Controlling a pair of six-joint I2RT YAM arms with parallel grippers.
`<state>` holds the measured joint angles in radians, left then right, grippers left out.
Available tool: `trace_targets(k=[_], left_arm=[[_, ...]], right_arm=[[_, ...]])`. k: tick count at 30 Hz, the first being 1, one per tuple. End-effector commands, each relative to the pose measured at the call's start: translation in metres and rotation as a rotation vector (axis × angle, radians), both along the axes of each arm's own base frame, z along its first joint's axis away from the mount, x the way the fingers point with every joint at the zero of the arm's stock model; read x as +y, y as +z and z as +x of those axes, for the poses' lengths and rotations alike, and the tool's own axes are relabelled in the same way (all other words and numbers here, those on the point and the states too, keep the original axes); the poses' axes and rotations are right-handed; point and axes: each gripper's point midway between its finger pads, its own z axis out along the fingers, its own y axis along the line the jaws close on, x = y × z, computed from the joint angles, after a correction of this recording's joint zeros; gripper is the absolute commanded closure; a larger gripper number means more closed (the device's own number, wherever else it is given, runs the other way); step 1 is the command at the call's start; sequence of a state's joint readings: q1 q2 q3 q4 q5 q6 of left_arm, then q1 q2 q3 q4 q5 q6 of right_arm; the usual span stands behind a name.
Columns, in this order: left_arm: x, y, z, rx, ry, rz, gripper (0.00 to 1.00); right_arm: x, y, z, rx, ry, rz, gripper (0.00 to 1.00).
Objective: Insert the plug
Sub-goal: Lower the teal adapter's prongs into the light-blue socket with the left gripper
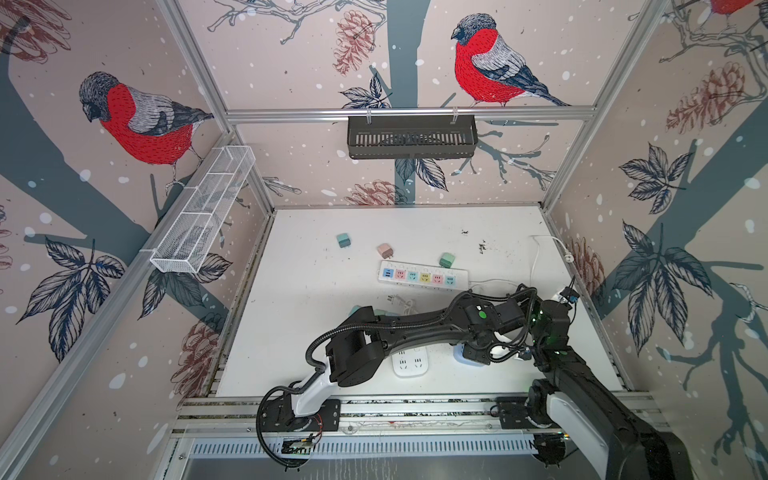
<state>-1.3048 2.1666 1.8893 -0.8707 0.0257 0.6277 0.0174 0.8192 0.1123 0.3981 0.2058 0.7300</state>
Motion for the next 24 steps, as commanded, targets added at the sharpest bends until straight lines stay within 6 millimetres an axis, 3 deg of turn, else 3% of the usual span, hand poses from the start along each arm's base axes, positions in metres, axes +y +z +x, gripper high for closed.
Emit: trace_targets(k=[1, 16, 20, 24], left_arm=[[-0.017, -0.003, 0.000, 0.022, 0.032, -0.078, 1.00], [-0.018, -0.013, 0.006, -0.011, 0.054, -0.091, 1.00], [-0.008, -0.020, 0.007, 0.006, 0.071, -0.032, 1.00], [0.016, -0.024, 0.010, 0.020, 0.100, 0.056, 1.00]], right_arm=[[0.002, 0.007, 0.003, -0.024, 0.008, 0.006, 0.00], [-0.012, 0.002, -0.005, -0.052, -0.018, 0.081, 0.00], [-0.012, 0.001, -0.004, -0.048, -0.014, 0.088, 0.00], [-0.013, 0.000, -0.004, -0.045, -0.014, 0.090, 0.00]])
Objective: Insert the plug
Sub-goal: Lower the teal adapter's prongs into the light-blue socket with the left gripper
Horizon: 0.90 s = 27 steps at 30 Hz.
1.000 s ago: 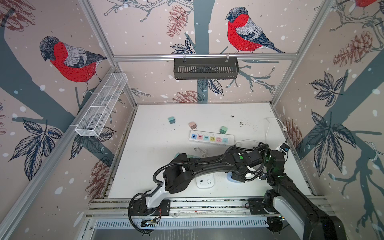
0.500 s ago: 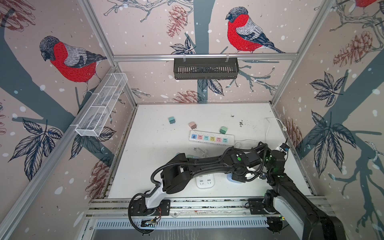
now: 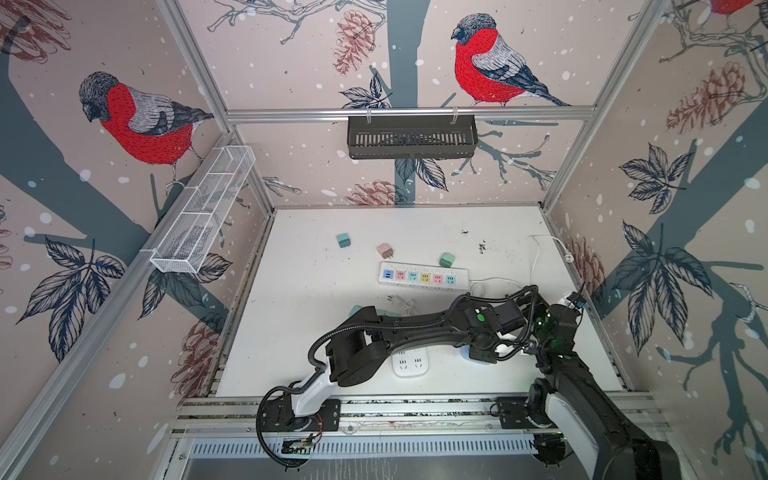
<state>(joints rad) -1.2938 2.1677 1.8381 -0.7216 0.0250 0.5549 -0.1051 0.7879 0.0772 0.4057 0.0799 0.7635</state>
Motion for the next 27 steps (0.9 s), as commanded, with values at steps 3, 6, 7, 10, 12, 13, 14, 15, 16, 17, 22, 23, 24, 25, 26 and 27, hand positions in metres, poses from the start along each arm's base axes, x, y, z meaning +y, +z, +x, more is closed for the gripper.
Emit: trace_targets(k=[3, 6, 7, 10, 12, 13, 14, 15, 16, 17, 22, 23, 24, 25, 26, 27], left_arm=[[0.057, -0.020, 0.005, 0.022, 0.060, 0.206, 1.00], [0.074, -0.017, 0.005, 0.032, 0.074, 0.225, 1.00], [0.077, -0.018, 0.005, 0.033, 0.074, 0.228, 1.00], [0.083, -0.018, 0.003, 0.032, 0.072, 0.244, 1.00], [0.082, -0.017, 0.005, 0.028, 0.073, 0.244, 1.00], [0.081, -0.017, 0.005, 0.028, 0.071, 0.243, 1.00], [0.079, -0.017, 0.005, 0.030, 0.067, 0.246, 1.00], [0.077, -0.018, 0.006, 0.031, 0.066, 0.252, 1.00], [0.075, -0.018, 0.006, 0.030, 0.066, 0.257, 1.00], [0.073, -0.019, 0.008, 0.031, 0.068, 0.264, 1.00], [0.063, -0.028, 0.011, 0.036, 0.060, 0.297, 1.00], [0.061, -0.028, 0.011, 0.036, 0.056, 0.300, 1.00], [0.060, -0.030, 0.012, 0.036, 0.054, 0.303, 1.00], [0.060, -0.032, 0.012, 0.035, 0.052, 0.310, 1.00], [0.059, -0.034, 0.013, 0.034, 0.052, 0.316, 1.00], [0.059, -0.036, 0.014, 0.031, 0.052, 0.323, 1.00]], right_arm=[[0.001, 0.008, 0.003, -0.036, 0.002, 0.011, 0.00], [0.000, 0.008, 0.003, -0.036, 0.000, 0.012, 0.00], [0.001, 0.008, 0.003, -0.038, 0.001, 0.012, 0.00], [0.001, 0.007, 0.003, -0.036, 0.001, 0.012, 0.00], [0.001, 0.007, 0.003, -0.034, 0.005, 0.013, 0.00], [0.001, 0.007, 0.003, -0.034, 0.005, 0.012, 0.00], [0.002, 0.007, 0.003, -0.031, 0.007, 0.012, 0.00], [0.001, 0.007, 0.003, -0.032, 0.005, 0.013, 0.00], [0.001, 0.007, 0.003, -0.033, 0.006, 0.011, 0.00], [0.001, 0.007, 0.003, -0.032, 0.006, 0.012, 0.00], [0.001, 0.007, 0.003, -0.032, 0.005, 0.014, 0.00], [0.002, 0.007, 0.003, -0.030, 0.007, 0.014, 0.00], [0.001, 0.007, 0.003, -0.030, 0.005, 0.014, 0.00], [0.002, 0.007, 0.003, -0.030, 0.007, 0.012, 0.00], [0.002, 0.008, 0.003, -0.033, 0.008, 0.012, 0.00], [0.002, 0.007, 0.003, -0.032, 0.007, 0.012, 0.00]])
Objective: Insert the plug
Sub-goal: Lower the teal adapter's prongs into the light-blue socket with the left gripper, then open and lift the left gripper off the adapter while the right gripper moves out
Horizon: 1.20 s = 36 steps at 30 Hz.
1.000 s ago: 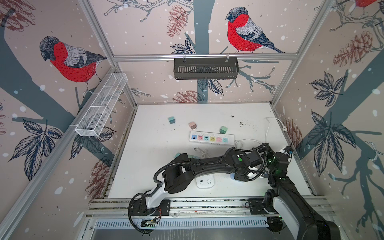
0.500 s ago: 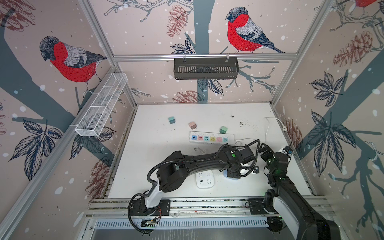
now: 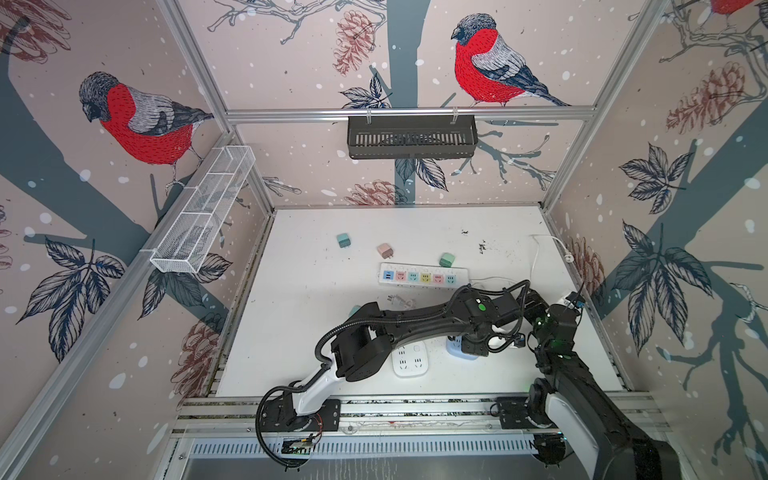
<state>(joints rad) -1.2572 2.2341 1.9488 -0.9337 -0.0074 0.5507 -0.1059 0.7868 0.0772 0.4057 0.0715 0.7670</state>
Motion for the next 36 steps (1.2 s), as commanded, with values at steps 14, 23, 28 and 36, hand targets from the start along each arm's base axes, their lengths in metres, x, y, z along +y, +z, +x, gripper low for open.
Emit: trace_targets(k=[14, 23, 28, 36], left_arm=[[0.003, 0.016, 0.015, -0.083, 0.039, -0.017, 0.02], [0.001, 0.146, 0.026, -0.225, 0.125, -0.386, 0.02], [0.048, 0.228, 0.060, -0.421, 0.397, -0.730, 0.02], [0.269, 0.238, 0.156, -0.440, 1.393, -1.240, 0.02]], right_arm=[[0.001, 0.007, 0.003, -0.028, 0.005, 0.006, 0.00], [0.007, 0.010, 0.005, -0.038, 0.043, 0.002, 0.00], [0.012, 0.011, 0.006, -0.047, 0.069, 0.000, 0.00], [0.035, 0.022, 0.026, 0.048, 0.072, 0.054, 0.00]])
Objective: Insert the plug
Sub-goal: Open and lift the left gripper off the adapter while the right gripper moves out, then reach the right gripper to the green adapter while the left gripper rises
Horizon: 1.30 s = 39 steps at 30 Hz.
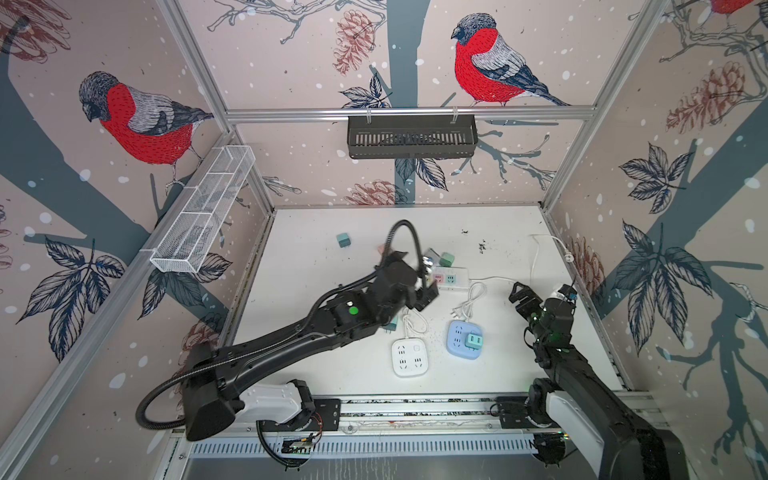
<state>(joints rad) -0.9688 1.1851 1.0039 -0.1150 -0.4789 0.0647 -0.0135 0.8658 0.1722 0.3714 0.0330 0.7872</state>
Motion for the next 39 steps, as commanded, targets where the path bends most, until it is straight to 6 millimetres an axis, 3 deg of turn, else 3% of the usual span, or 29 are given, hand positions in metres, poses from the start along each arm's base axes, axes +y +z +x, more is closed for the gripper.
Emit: trace_targets(k=[1, 4, 7, 9, 13, 18, 22, 24, 29, 33, 39], left_arm=[[0.084, 0.012, 0.031, 0.031, 0.353, -0.481, 0.02], [0.130, -0.012, 0.024, -0.021, 0.469, -0.588, 0.02], [0.159, -0.022, 0.013, -0.098, 0.550, -0.676, 0.02], [0.160, -0.018, 0.009, -0.102, 0.525, -0.700, 0.02], [0.159, -0.008, 0.008, -0.059, 0.533, -0.721, 0.02], [0.178, -0.002, 0.010, -0.024, 0.700, -0.766, 0.02], [0.190, -0.007, 0.012, -0.041, 0.793, -0.755, 0.02], [0.201, -0.014, 0.011, -0.070, 0.860, -0.727, 0.02], [0.201, -0.015, 0.008, -0.032, 0.850, -0.724, 0.02], [0.194, -0.009, 0.007, -0.061, 0.752, -0.718, 0.02], [0.186, -0.024, 0.023, -0.009, 0.755, -0.678, 0.02]], right_arm=[[0.003, 0.008, 0.008, 0.069, -0.074, 0.021, 0.00], [0.021, 0.022, 0.014, 0.126, -0.052, 0.040, 0.00], [0.068, 0.049, 0.024, 0.067, 0.197, 0.057, 0.00], [0.092, 0.062, 0.023, 0.034, 0.317, 0.103, 0.00], [0.117, 0.080, 0.014, -0.028, 0.420, 0.154, 0.00], [0.128, 0.078, 0.000, -0.042, 0.454, 0.221, 0.00], [0.149, 0.084, -0.012, -0.034, 0.560, 0.200, 0.00], [0.169, 0.093, -0.024, -0.066, 0.644, 0.152, 0.01], [0.190, 0.095, -0.041, -0.055, 0.611, 0.012, 0.01], [0.195, 0.088, -0.032, 0.012, 0.551, -0.075, 0.00], [0.195, 0.086, 0.011, 0.159, 0.425, -0.256, 0.07]])
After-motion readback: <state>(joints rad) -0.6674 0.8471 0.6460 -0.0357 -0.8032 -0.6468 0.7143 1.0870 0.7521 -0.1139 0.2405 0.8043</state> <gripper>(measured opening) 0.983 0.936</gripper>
